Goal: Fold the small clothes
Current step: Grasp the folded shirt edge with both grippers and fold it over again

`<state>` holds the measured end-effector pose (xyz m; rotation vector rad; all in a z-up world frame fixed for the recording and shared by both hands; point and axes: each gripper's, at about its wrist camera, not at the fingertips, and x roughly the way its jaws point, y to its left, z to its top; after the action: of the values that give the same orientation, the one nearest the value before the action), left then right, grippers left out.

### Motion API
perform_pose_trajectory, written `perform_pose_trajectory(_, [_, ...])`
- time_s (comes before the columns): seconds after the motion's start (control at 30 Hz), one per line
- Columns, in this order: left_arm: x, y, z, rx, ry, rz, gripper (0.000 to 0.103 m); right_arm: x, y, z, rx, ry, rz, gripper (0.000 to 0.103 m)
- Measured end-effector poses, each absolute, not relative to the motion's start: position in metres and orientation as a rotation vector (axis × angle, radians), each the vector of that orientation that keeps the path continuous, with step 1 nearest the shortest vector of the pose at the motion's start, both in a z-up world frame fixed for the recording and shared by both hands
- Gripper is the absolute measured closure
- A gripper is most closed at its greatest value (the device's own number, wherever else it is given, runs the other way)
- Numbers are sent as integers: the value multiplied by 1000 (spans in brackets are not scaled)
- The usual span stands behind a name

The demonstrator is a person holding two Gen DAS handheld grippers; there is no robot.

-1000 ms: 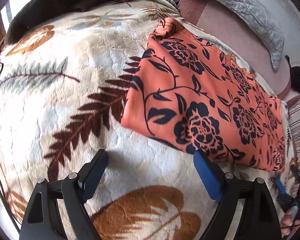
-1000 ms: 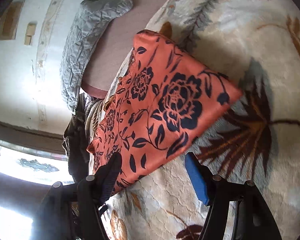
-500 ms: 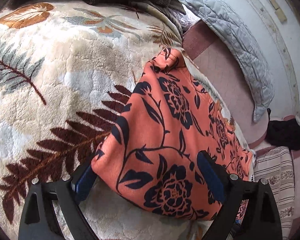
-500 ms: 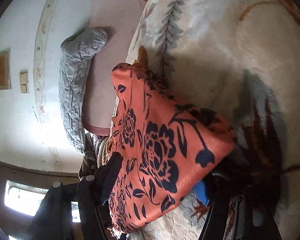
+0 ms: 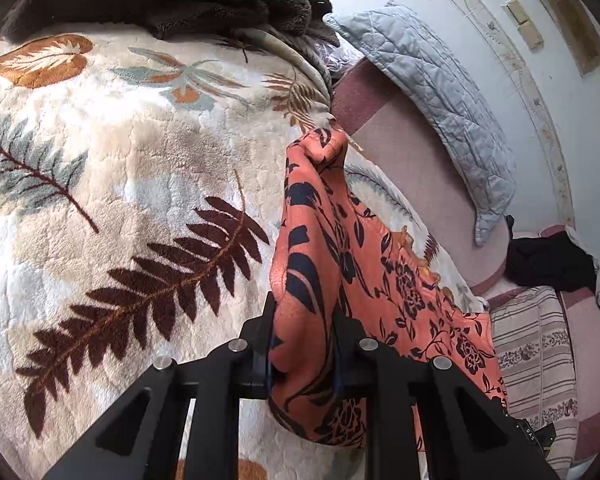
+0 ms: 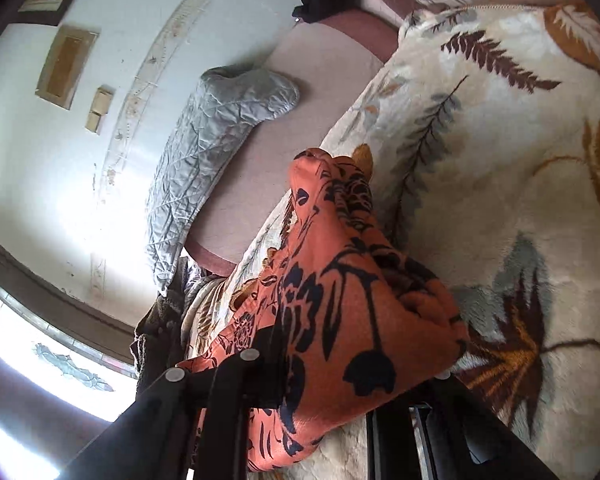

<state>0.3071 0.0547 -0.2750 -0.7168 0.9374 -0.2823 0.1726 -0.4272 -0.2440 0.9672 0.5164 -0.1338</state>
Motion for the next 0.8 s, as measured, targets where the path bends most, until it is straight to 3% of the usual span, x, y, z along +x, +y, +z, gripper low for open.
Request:
perform_pose_trajectory(0.17, [279,62,-279,-624,1051,-287,78,116,-423,-245,959,560,-197,87])
perform_pose_trajectory(0.27, [278,64,-302,-568,1180,-241,66,113,-441,-286,1123,725,-240,83])
perform_pose_trajectory(0.37, [276,82,-297,-641,1203,-250,65,107,-455,-312,1307,767,-247,78])
perform_pose_trajectory(0.5, [262,111,-256,-578,1047,-126,61,97,-460,-289,1214,777,-280,64])
perform_pose_trajectory(0.53, [258,115,-243,-538,990,-102,60,90,-463,-281,1176,774,-316,54])
perform_pose_trajectory(0.6, [253,111,-223,-448,896,-78,52,69,-470,-261,1104,710,-446,42])
perform_pose_trajectory(0.77, [253,64,-212,-274,844,-189,50,54,-467,-208,852,565,-442,42])
perform_pose_trajectory(0.8, [253,51,-213,-234,846,-205,50,62,-460,-203,817,573,-397,46])
